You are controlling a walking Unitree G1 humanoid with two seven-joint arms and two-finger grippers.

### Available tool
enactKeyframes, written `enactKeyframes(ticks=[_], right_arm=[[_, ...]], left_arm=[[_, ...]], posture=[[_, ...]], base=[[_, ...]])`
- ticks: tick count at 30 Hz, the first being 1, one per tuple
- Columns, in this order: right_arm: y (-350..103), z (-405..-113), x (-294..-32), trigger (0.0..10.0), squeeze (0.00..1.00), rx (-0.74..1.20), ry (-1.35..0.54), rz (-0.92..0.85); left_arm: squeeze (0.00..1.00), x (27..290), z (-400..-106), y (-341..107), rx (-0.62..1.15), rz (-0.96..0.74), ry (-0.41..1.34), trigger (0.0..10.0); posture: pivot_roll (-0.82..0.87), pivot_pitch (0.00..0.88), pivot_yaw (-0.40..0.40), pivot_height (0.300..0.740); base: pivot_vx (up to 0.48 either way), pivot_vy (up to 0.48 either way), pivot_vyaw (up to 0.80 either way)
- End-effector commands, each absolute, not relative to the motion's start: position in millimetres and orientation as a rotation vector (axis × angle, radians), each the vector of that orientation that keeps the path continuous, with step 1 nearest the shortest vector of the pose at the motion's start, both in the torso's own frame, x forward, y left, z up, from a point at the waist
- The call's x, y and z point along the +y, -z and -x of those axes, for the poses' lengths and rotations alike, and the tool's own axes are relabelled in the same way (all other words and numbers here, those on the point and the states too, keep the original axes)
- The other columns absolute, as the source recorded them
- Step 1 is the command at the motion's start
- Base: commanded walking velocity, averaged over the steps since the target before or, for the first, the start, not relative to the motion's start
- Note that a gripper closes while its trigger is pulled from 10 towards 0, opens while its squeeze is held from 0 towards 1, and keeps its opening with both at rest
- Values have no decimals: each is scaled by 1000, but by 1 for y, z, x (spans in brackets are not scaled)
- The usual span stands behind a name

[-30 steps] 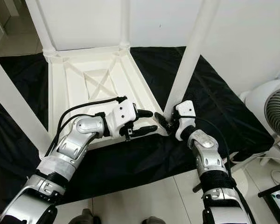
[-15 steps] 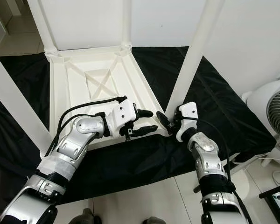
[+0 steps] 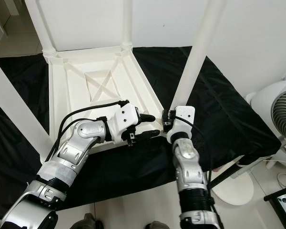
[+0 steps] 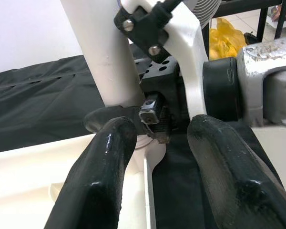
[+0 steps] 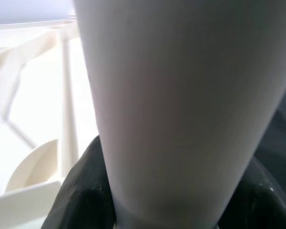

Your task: Building children table

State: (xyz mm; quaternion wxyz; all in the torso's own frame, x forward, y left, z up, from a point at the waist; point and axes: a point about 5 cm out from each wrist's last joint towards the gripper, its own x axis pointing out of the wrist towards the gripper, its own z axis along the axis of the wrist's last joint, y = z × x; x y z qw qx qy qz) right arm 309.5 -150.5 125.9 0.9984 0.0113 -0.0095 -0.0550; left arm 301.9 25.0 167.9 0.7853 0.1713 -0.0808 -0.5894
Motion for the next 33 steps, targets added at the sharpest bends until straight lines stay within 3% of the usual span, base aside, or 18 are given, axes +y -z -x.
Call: enactKeyframes(ticks=[1, 6, 10, 11, 23, 24, 33], right_arm=[[-127, -308, -153, 10000, 0, -11, 171, -11], [-133, -307, -130, 10000, 0, -10, 205, -65], [-134, -307, -129, 10000, 0, -14, 191, -65], [-135, -306, -132, 10000, 1000, -19, 190, -62], [-139, -291, -170, 10000, 1000, -51, 144, -40], [-137, -288, -173, 10000, 0, -51, 105, -36], [-125, -274, -189, 10000, 0, -40, -166, 88]], left_arm=[[0, 25, -303, -168, -179, -362, 1213, 10000], [0, 24, -302, -168, -177, -359, 1212, 10000], [0, 24, -302, -168, -177, -359, 1213, 10000], [0, 24, -301, -167, -177, -359, 1214, 10000], [0, 23, -301, -167, -178, -363, 1221, 10000], [0, 24, -301, -167, -179, -363, 1220, 10000], [0, 23, -301, -168, -179, -362, 1224, 10000]], posture=[[-19, 16, -14, 740], [-16, 17, -21, 740], [-18, 15, -22, 740], [-20, 12, -26, 740], [-21, 2, -27, 740], [-21, 0, -29, 740], [-29, 0, -22, 740]], base=[[0, 0, 0], [0, 0, 0], [0, 0, 0], [0, 0, 0], [0, 0, 0], [0, 0, 0], [0, 0, 0]])
